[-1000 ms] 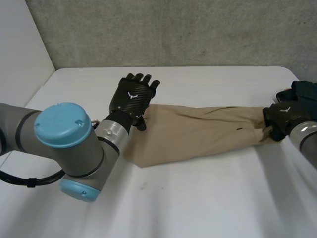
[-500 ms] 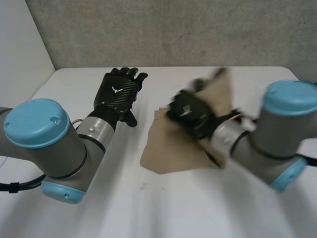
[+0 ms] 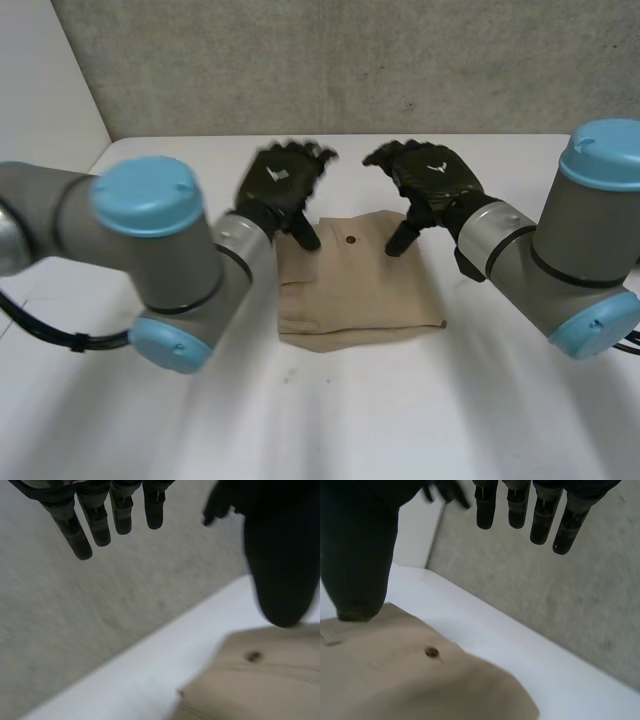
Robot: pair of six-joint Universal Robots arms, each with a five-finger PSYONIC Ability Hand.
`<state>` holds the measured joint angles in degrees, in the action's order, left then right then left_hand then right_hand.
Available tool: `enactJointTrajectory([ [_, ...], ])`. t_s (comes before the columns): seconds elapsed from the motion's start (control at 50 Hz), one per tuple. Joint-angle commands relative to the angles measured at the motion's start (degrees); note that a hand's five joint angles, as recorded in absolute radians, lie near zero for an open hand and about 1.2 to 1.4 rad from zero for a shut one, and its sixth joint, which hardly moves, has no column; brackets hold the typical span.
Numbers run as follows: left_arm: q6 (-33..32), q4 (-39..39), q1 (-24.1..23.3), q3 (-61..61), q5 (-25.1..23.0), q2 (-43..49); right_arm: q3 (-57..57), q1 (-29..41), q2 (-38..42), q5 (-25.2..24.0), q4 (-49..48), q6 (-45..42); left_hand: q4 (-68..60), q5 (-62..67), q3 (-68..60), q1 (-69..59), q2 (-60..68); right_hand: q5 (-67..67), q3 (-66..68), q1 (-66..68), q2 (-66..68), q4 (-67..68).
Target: Fold the laundry.
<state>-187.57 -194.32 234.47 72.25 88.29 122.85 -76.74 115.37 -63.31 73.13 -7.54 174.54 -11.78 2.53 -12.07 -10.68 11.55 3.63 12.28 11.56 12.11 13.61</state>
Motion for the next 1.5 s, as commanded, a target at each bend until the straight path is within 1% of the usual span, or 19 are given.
enactJointTrajectory([
  [0.02, 0.37, 13.50, -2.70, -11.06, 0.65, 12.39, 7.39, -1.20, 9.94, 0.96, 8.14, -4.99, 1.78, -2.53, 2.07, 0.68, -1.55, -3.63, -2.28, -1.56, -2.11, -3.61],
  [0.1, -0.07, 19.14, -2.79, -13.09, 2.58, 16.01, 10.65, -1.29, 15.14, 3.06, 11.58, -8.16, 1.57, -2.32, 1.86, 0.47, -1.33, -3.63, -2.28, -1.56, -2.11, -3.61],
  [0.2, -1.39, 20.38, -2.52, -13.18, 3.73, 17.33, 12.23, -1.47, 18.57, 6.40, 12.28, -12.28, 1.57, -2.32, 1.86, 0.47, -1.33, -3.63, -2.28, -1.56, -2.11, -3.61],
  [0.28, -4.64, 20.82, -2.00, -12.92, 3.82, 16.46, 12.15, -1.64, 18.66, 7.72, 13.08, -17.38, 1.78, -2.53, 2.07, 0.68, -1.55, -3.63, -2.28, -1.56, -2.11, -3.61],
  [0.34, -5.96, 21.35, -1.65, -12.48, 4.17, 15.14, 10.92, -1.29, 16.83, 9.30, 13.16, -21.77, 1.78, -2.53, 2.07, 0.68, -1.55, -3.63, -2.28, -1.56, -2.11, -3.61],
  [0.4, -6.05, 21.35, -1.38, -11.34, 3.64, 11.55, 9.34, -1.20, 14.01, 10.27, 12.73, -23.19, 1.78, -2.53, 2.07, 0.68, -1.55, -3.63, -2.28, -1.56, -2.11, -3.61],
  [0.48, -5.79, 21.44, -1.47, -10.20, 3.38, 6.11, 4.95, -1.20, 8.56, 11.41, 8.35, -22.93, 1.78, -2.53, 2.07, 0.68, -1.55, -3.63, -2.28, -1.56, -2.11, -3.61],
  [0.54, -5.61, 21.35, -1.64, -9.32, 2.50, 2.76, -0.41, -1.12, 4.78, 11.59, 2.19, -22.32, 1.78, -2.53, 2.07, 0.68, -1.55, -3.63, -2.28, -1.56, -2.11, -3.61],
  [0.62, -5.44, 21.35, -1.29, -7.21, -1.36, -4.27, -8.23, -1.20, 0.48, 11.59, -4.41, -20.12, 1.78, -2.53, 2.07, 0.68, -1.55, -3.63, -2.28, -1.56, -2.11, -3.61],
  [0.64, -5.09, 21.44, -0.95, -6.16, -3.72, -6.81, -9.73, -1.03, -0.58, 11.50, -5.28, -19.51, 1.78, -2.53, 2.07, 0.68, -1.55, -3.63, -2.28, -1.56, -2.11, -3.61],
  [0.7, -4.47, 21.79, -0.42, -4.93, -7.77, -9.90, -15.53, -0.59, -4.27, 10.98, -8.01, -17.31, 1.78, -2.53, 2.07, 0.68, -1.55, -3.63, -2.28, -1.56, -2.11, -3.61],
  [0.72, -4.03, 22.49, 0.02, -4.14, -10.57, -11.39, -16.76, -0.33, -4.89, 10.89, -8.36, -16.78, 1.78, -2.53, 2.07, 0.68, -1.55, -3.63, -2.28, -1.56, -2.11, -3.61],
  [0.78, -3.33, 24.33, 1.07, -3.34, -14.28, -13.25, -20.63, 0.99, -5.33, 10.10, -9.07, -14.85, 1.78, -2.53, 2.07, 0.68, -1.55, -3.63, -2.28, -1.56, -2.11, -3.61],
  [0.8, -2.80, 25.82, 1.60, -3.25, -16.55, -14.21, -21.33, 1.60, -5.33, 9.66, -9.16, -14.67, 1.78, -2.53, 2.07, 0.68, -1.55, -3.63, -2.28, -1.56, -2.11, -3.61],
  [0.88, -1.84, 28.99, 2.31, -3.34, -20.25, -15.36, -23.80, 4.07, -4.63, 7.99, -10.30, -14.23, 1.78, -2.53, 2.07, 0.68, -1.55, -3.63, -2.28, -1.56, -2.11, -3.61],
  [0.92, -1.57, 29.26, 2.40, -3.34, -20.97, -15.54, -24.33, 4.77, -2.79, 7.73, -12.14, -14.66, 1.78, -2.53, 2.07, 0.68, -1.55, -3.63, -2.28, -1.56, -2.11, -3.61],
  [1.12, -1.22, 29.26, 2.49, -3.08, -21.14, -15.80, -20.12, 5.56, 6.52, 7.90, -19.17, -16.24, 1.78, -2.53, 2.07, 0.68, -1.55, -3.63, -2.28, -1.56, -2.11, -3.61],
  [1.34, -0.60, 29.17, 2.66, -3.16, -21.06, -15.80, -14.49, 5.92, 12.77, 8.08, -23.31, -21.70, 1.78, -2.53, 2.07, 0.68, -1.55, -3.63, -2.28, -1.56, -2.11, -3.61],
  [1.5, 0.10, 29.00, 2.66, -3.16, -21.14, -15.80, -5.63, 6.00, 17.51, 8.52, -24.02, -21.88, 1.78, -2.53, 2.07, 0.68, -1.55, -3.63, -2.28, -1.56, -2.11, -3.61],
])
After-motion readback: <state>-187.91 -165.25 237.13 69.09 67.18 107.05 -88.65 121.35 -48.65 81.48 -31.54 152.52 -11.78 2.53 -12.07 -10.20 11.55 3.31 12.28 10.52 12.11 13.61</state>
